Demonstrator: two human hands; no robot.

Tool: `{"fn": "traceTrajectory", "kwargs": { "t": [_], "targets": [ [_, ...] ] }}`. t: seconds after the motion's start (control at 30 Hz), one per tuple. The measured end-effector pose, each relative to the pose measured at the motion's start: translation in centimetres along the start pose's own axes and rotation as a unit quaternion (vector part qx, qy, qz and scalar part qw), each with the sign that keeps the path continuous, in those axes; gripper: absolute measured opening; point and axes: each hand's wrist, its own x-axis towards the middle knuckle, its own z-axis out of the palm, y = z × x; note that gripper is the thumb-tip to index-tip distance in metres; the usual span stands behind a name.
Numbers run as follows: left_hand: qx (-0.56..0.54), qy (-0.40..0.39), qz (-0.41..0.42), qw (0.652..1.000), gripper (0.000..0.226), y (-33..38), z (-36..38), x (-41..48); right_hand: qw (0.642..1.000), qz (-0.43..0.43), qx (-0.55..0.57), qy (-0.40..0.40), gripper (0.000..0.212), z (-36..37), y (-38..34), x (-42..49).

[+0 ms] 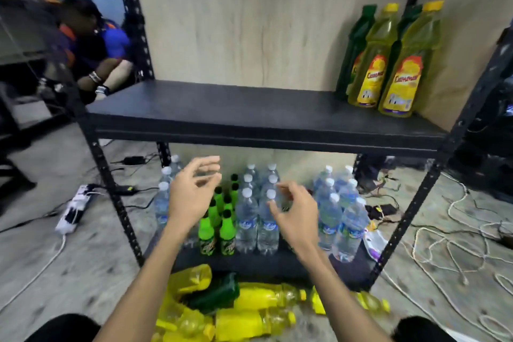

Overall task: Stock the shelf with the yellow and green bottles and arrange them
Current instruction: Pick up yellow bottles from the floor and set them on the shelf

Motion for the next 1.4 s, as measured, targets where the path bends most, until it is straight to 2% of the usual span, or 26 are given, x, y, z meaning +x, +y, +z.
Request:
{"fn": "traceTrajectory", "kwargs": {
  "t": [0.13,0.27,0.43,0.5,0.53,0.6,0.67,0.73,0.83,0.93,0.97,1.03,1.23,1.3,1.4],
  "targets": [
    [0.035,0.027,-0.106,0.993,0.025,-8.2,-5.2,-2.3,0.987,0.038,-0.031,-0.155,0.037,7.6,1.0,-4.3],
    [0.009,0.045,-0.275,0.96,0.025,-16.7,-7.7,-4.3,0.947,0.087,-0.065,-0.301,0.043,13.8,2.8,-7.4],
    [-0.029,0.083,-0.459,0.884,0.032,-25.5,-8.4,-7.2,0.907,0.107,-0.095,-0.397,0.046,20.4,4.5,-8.6],
    [0.018,0.062,-0.5,0.864,0.035,-27.9,-7.4,-7.4,0.892,0.088,-0.128,-0.425,0.05,23.2,4.6,-8.1],
    [0.075,0.035,-0.508,0.858,0.039,-29.0,-6.9,-7.4,0.884,0.076,-0.144,-0.439,0.054,24.7,4.6,-7.8],
    [0.24,-0.06,-0.469,0.848,0.038,-31.0,-6.2,-7.6,0.868,0.053,-0.177,-0.462,0.061,27.3,4.8,-7.0],
    [0.358,-0.203,-0.387,0.825,0.039,-33.4,-6.1,-7.8,0.85,0.029,-0.2,-0.486,0.065,30.2,5.3,-6.3],
    [0.39,-0.314,-0.341,0.796,0.05,-35.7,-6.3,-7.7,0.832,0.01,-0.22,-0.509,0.068,32.9,6.0,-5.9],
    [0.43,-0.429,-0.248,0.754,0.069,-38.3,-7.2,-6.9,0.807,-0.023,-0.257,-0.532,0.071,36.6,6.8,-5.7],
    [0.489,-0.52,-0.146,0.685,0.076,-40.5,-7.7,-6.6,0.786,-0.056,-0.288,-0.545,0.076,39.7,7.4,-5.8],
    [0.5,-0.541,-0.124,0.665,0.081,-41.3,-7.7,-6.7,0.778,-0.064,-0.297,-0.55,0.076,40.6,7.6,-5.9],
    [0.496,-0.571,-0.086,0.648,0.09,-42.5,-7.4,-6.8,0.766,-0.068,-0.306,-0.561,0.077,42.1,7.9,-6.0],
    [0.485,-0.599,-0.002,0.637,0.089,-44.5,-6.9,-7.7,0.75,-0.05,-0.306,-0.585,0.071,44.0,8.9,-5.8],
    [0.483,-0.583,0.004,0.653,0.088,-44.4,-7.5,-7.9,0.75,-0.046,-0.3,-0.588,0.068,44.0,9.1,-5.6],
    [0.443,-0.545,-0.024,0.711,0.084,-44.0,-8.9,-8.0,0.752,-0.039,-0.287,-0.592,0.066,43.9,9.3,-5.3]
  ]
}}
